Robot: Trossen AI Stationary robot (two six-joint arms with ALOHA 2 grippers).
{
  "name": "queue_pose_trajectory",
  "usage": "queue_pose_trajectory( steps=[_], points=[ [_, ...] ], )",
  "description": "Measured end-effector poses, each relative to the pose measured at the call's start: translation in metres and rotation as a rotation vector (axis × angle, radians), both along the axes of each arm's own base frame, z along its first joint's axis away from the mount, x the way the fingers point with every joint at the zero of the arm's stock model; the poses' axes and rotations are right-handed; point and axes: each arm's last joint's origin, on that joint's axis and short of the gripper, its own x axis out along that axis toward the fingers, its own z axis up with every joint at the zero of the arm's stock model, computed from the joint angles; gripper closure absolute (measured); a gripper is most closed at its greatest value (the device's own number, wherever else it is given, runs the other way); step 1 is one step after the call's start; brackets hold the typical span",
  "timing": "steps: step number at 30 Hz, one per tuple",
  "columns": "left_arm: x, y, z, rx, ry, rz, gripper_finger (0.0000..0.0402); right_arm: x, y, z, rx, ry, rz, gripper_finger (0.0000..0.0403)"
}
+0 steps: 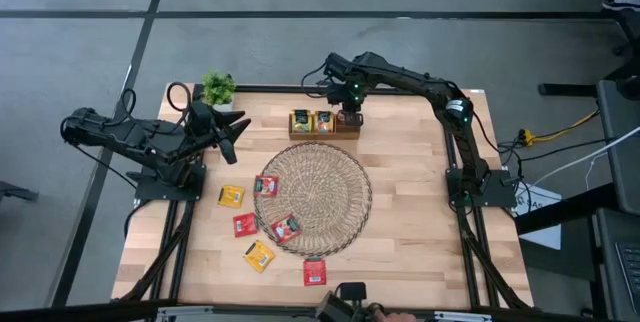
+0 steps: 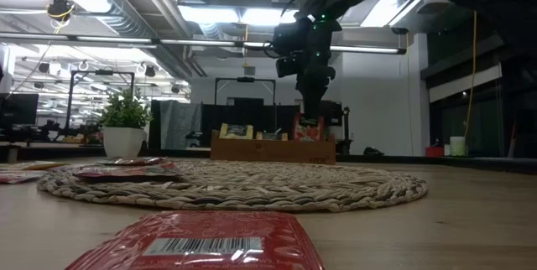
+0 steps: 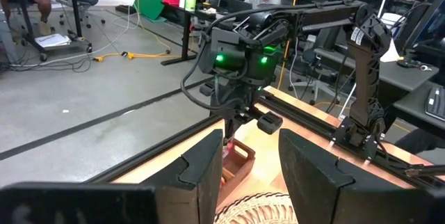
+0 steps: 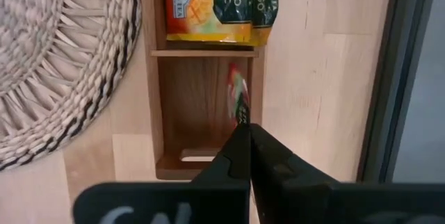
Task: Pick & Place Tea
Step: Put the red tea bag into the right of the wooden organizer
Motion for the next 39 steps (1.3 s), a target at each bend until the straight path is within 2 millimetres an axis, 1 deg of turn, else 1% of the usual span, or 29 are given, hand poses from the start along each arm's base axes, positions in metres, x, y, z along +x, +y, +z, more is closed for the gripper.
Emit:
queue_pose_trajectory(
  steps=[11,13,21,24,28,32,36,39],
  points=[
    [0.000,0.000,0.000,-0.006,-0.005,-0.001,0.0265,0.003,-0.002,-0.003,-0.013,-0.017,-0.003,0.0399],
    [0.000,0.000,0.000,-0.006,-0.005,-0.001,0.0265,0.004,-0.003,-0.003,-0.017,-0.023,-0.004,0.0388],
    [0.000,0.000,0.000,-0.010,-0.007,-0.001,0.0265,0.005,-0.004,-0.003,-0.024,-0.036,-0.009,0.0323],
    [0.000,0.000,0.000,-0.010,-0.007,-0.001,0.0265,0.004,-0.004,-0.003,-0.025,-0.027,-0.011,0.0308],
    [0.000,0.000,0.000,-0.021,-0.015,0.000,0.0265,0.001,-0.003,-0.002,-0.020,-0.001,-0.013,0.0298],
    [0.000,0.000,0.000,-0.022,-0.016,0.000,0.0265,0.000,0.000,0.009,-0.016,0.000,-0.021,0.0295],
    [0.000,0.000,0.000,-0.025,-0.015,-0.013,0.0265,0.004,0.006,0.029,-0.015,-0.026,-0.037,0.0295],
    [0.002,-0.002,-0.001,-0.035,-0.005,-0.064,0.0265,0.004,0.015,0.048,0.088,-0.077,-0.051,0.0295]
  ],
)
